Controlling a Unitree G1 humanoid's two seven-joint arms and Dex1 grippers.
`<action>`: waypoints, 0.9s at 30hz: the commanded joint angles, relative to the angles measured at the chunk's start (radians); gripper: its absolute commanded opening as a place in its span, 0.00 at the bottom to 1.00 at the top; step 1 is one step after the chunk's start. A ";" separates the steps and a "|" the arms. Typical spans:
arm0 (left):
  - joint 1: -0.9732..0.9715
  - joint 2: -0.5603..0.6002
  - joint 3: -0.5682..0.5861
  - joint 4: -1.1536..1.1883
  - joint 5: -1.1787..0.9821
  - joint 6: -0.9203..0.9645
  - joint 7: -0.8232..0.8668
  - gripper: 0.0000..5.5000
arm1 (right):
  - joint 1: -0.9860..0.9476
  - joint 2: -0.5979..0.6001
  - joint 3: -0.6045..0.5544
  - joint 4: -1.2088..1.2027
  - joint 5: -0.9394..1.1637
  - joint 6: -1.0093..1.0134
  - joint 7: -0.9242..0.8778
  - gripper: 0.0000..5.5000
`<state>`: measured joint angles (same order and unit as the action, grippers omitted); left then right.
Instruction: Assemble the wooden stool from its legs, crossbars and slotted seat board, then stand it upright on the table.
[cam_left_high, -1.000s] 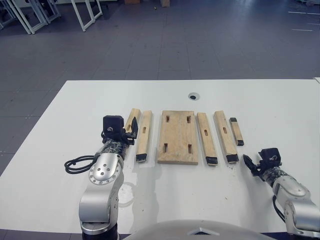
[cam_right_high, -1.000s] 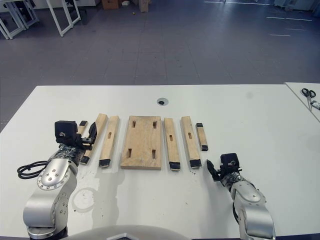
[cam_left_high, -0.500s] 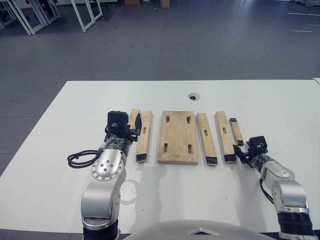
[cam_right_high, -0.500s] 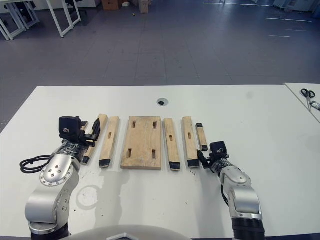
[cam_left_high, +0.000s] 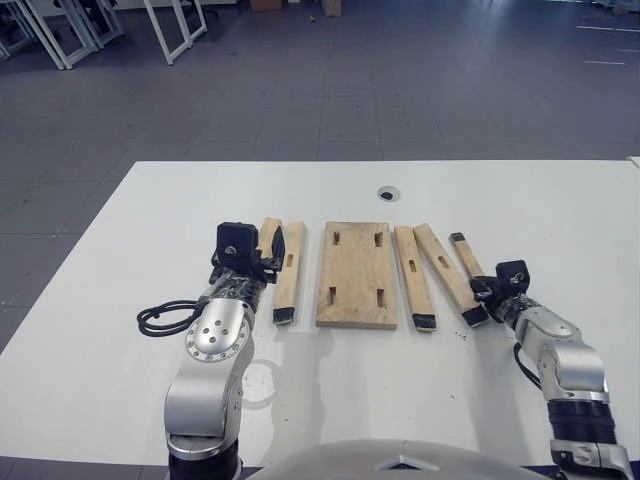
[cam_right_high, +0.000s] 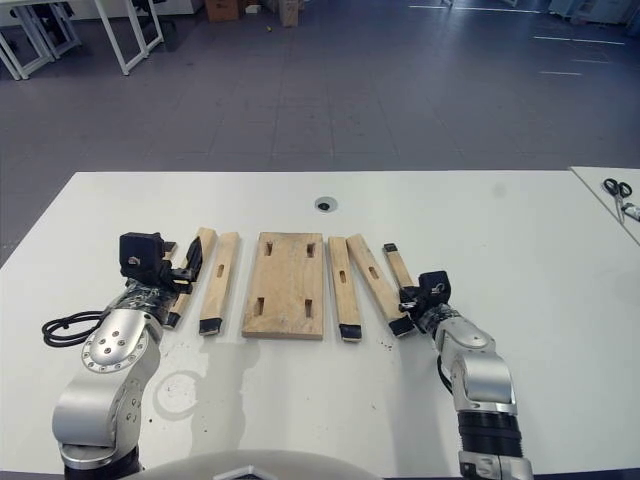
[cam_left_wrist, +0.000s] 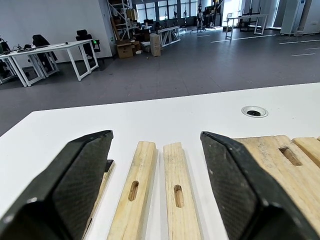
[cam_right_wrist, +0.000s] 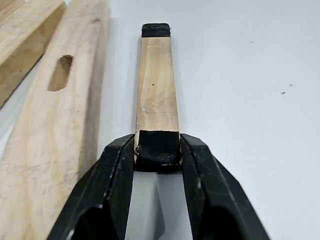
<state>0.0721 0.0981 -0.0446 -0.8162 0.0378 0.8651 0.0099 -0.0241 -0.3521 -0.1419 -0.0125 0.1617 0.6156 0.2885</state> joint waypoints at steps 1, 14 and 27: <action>-0.009 -0.004 0.016 0.017 -0.006 0.004 -0.003 0.59 | 0.031 -0.005 -0.053 0.050 -0.046 -0.005 -0.097 0.23; -0.586 -0.166 0.839 0.624 -1.084 0.664 -0.199 0.59 | -0.060 0.048 0.204 -0.435 -0.019 -0.125 0.001 0.23; -0.636 -0.106 0.848 0.879 -1.093 0.654 -0.096 0.59 | -0.045 0.151 0.446 -0.498 -0.042 -0.096 0.008 0.23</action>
<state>-0.5395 -0.0312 0.8192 0.0440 -1.0549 1.5344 -0.0967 -0.0743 -0.2022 0.2937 -0.5002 0.1214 0.5055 0.2917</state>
